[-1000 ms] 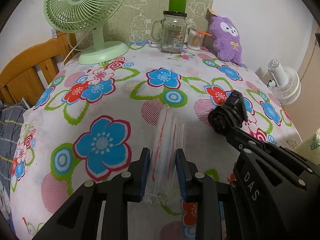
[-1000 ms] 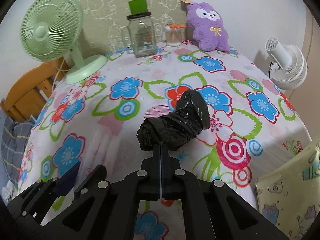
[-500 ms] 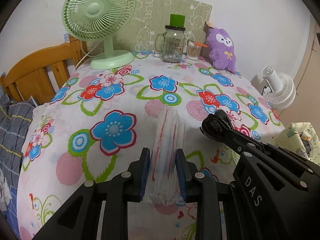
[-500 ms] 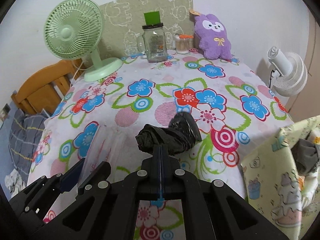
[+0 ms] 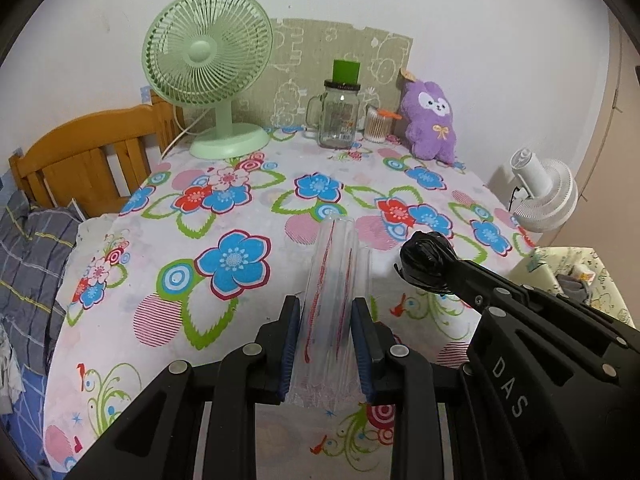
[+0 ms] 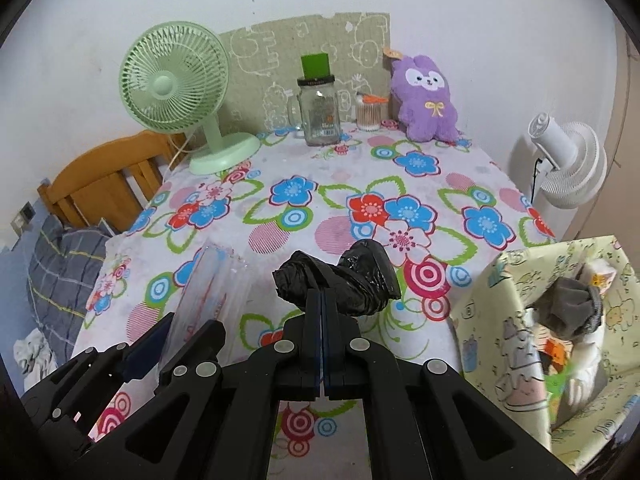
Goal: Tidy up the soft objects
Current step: 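Carry the straw pack and black bundle toward the printed box with both tools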
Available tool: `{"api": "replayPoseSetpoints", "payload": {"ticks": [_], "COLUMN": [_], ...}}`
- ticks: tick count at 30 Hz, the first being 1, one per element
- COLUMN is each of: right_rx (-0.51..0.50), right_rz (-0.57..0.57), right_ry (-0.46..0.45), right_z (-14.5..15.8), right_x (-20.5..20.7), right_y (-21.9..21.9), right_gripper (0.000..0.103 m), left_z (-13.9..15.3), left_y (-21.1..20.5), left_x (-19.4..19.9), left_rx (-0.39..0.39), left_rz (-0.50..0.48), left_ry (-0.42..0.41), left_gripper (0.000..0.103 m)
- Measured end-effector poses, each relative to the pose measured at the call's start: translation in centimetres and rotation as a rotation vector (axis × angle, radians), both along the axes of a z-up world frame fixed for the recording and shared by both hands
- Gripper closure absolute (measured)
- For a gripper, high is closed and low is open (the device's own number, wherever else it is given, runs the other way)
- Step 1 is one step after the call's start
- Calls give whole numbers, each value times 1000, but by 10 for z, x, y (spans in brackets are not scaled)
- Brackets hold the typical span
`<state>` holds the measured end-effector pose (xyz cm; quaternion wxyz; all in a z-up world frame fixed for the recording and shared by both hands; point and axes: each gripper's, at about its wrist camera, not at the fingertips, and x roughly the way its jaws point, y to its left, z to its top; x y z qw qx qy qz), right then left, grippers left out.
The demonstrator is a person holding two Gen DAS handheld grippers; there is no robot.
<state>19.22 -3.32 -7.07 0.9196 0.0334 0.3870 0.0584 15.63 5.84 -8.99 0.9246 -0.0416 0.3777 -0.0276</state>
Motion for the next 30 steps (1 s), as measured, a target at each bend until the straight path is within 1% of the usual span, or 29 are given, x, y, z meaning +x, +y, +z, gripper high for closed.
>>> {"api": "replayPoseSetpoints", "payload": {"ticks": [15,30], "right_rx": [11,18], "right_rz": [30,50], "right_ry": [-78,-139], "right_z": [39,67], "right_x": [-31,-53], "right_y": [-10,-23], "right_gripper": [100,100], "left_z": [36,64], "left_y": [-9,-24], "left_x": [-28,-50], "left_rx": [16,33], "left_rz": [12,14], "left_ry": [-75,-145], "left_gripper": [78,78]}}
